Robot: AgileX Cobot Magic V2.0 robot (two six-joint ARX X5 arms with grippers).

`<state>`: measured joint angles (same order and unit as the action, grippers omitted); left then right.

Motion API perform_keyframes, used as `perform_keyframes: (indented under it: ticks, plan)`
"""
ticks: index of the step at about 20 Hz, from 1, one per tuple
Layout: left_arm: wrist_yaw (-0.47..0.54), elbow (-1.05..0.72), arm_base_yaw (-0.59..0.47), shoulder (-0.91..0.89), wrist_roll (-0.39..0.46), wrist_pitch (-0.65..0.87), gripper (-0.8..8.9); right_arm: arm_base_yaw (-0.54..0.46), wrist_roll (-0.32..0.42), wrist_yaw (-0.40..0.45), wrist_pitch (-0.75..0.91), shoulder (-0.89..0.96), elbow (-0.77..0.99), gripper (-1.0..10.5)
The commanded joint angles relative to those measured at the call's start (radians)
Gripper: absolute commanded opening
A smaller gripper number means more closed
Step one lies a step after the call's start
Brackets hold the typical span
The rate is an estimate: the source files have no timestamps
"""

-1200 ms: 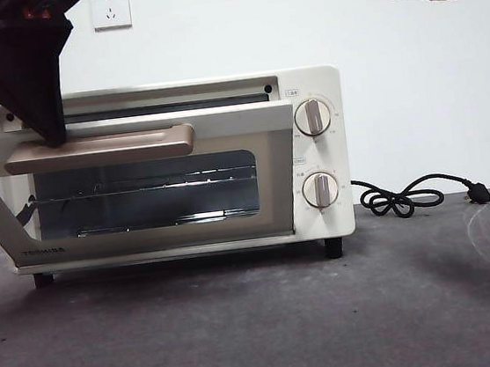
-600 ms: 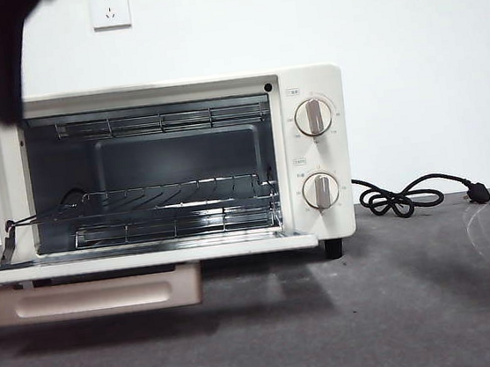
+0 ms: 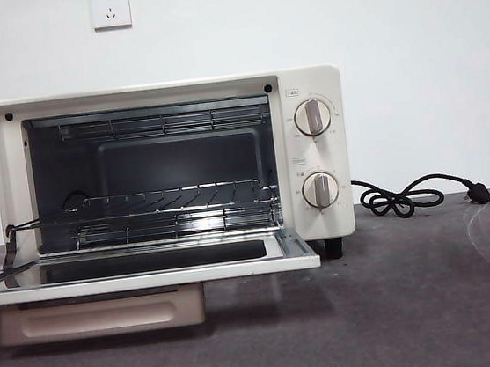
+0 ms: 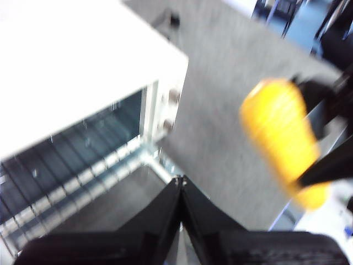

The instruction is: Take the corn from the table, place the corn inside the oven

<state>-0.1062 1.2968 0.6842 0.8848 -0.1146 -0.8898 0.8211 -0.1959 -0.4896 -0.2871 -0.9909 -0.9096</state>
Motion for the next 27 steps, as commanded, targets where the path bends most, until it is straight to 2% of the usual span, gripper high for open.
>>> perform_keyframes:
  ticks: [1, 7, 13, 17, 20, 27]
  plan:
    - [0.013, -0.005, 0.004, -0.058, -0.013, 0.035, -0.06, 0.062, 0.034, 0.060, 0.085, -0.064, -0.002, -0.1]
    - [0.176, -0.005, 0.004, -0.182, -0.037, 0.058, -0.06, 0.195, 0.177, 0.237, 0.219, -0.195, -0.002, -0.1]
    - [0.312, -0.005, 0.004, -0.298, -0.040, 0.057, -0.06, 0.290, 0.377, 0.501, 0.275, -0.309, -0.026, -0.1]
    - [0.344, -0.005, 0.004, -0.356, -0.043, 0.053, -0.06, 0.320, 0.576, 0.680, 0.282, -0.399, -0.079, -0.1]
    - [0.346, -0.005, 0.004, -0.382, -0.046, 0.040, -0.06, 0.320, 0.706, 0.769, 0.297, -0.476, -0.130, -0.1]
    - [0.347, -0.005, 0.004, -0.389, -0.051, -0.022, -0.06, 0.316, 0.914, 1.016, 0.430, -0.676, -0.229, -0.1]
